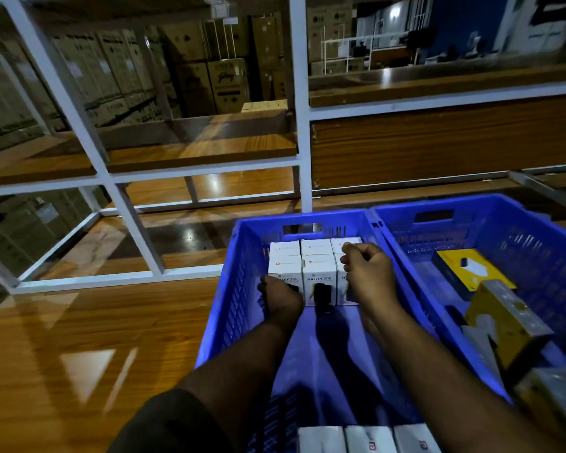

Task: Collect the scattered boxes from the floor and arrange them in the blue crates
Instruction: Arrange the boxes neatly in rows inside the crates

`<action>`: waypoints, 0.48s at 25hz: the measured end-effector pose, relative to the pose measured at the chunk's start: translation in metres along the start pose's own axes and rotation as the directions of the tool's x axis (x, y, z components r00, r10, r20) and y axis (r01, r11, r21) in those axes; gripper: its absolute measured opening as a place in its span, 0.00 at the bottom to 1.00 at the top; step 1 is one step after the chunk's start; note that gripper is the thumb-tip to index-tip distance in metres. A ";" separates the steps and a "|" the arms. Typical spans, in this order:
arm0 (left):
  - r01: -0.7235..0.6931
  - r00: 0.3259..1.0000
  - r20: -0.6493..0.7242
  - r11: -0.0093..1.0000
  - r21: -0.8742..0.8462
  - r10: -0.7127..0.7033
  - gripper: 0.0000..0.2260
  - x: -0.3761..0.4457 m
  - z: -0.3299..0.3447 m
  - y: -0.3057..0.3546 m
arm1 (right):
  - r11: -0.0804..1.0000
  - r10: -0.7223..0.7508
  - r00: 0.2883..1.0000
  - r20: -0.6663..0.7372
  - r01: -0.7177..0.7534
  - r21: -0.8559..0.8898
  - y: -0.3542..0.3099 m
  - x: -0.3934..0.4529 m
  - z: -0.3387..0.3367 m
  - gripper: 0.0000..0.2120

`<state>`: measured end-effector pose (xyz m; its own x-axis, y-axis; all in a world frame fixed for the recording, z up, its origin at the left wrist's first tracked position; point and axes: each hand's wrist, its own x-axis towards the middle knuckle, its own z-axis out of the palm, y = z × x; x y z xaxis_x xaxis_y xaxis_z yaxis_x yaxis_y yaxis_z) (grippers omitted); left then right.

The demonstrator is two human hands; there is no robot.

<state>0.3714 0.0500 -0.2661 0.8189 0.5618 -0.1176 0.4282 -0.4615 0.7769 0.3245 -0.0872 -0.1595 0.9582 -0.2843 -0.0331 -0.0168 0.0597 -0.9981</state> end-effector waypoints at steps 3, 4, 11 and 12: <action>-0.014 1.000 -0.026 0.999 0.047 0.016 0.28 0.002 0.000 -0.001 | 1.000 0.011 1.000 0.018 -0.011 -0.016 0.002 0.003 0.000 0.08; -0.027 0.999 -0.024 0.998 0.061 0.028 0.28 0.001 0.000 -0.002 | 1.000 0.011 0.999 0.034 -0.010 -0.030 0.003 0.003 0.000 0.08; 0.035 0.977 0.203 0.987 0.159 -0.067 0.32 0.016 -0.031 0.010 | 0.977 0.080 0.974 0.211 -0.035 -0.211 0.012 0.002 -0.001 0.06; 0.003 0.989 0.146 0.980 0.198 -0.033 0.33 0.012 -0.039 0.016 | 0.969 0.087 0.966 0.245 -0.025 -0.246 0.010 -0.001 -0.003 0.06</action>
<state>0.3731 0.0761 -0.2304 0.8514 0.4702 -0.2325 0.4983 -0.5866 0.6384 0.3227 -0.0888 -0.1693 0.9938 -0.0351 -0.1058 -0.1103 -0.1707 -0.9791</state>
